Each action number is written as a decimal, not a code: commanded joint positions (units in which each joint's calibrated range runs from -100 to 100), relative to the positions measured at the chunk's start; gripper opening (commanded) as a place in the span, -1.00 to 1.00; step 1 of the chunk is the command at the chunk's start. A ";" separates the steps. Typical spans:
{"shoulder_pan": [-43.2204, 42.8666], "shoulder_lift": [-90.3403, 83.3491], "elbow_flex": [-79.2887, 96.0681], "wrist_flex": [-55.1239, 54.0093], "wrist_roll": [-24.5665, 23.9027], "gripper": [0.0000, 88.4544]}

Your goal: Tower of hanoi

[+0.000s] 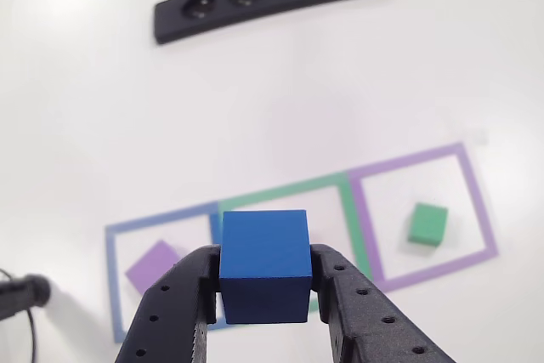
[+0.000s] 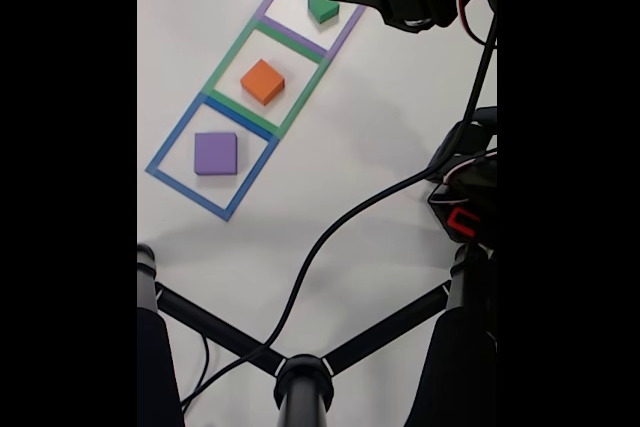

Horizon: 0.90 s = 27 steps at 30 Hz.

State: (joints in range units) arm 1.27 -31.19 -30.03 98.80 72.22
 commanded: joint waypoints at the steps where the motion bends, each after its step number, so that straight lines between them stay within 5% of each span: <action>1: 5.56 -2.14 3.54 0.15 5.17 -1.00; 9: 14.55 -11.51 28.80 -14.09 10.14 -1.00; 14: 19.97 -19.13 50.61 -26.23 20.06 -1.00; 27: 23.40 -16.08 96.50 -82.41 27.78 -1.00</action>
State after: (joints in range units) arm 24.27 -50.27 59.09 34.27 99.01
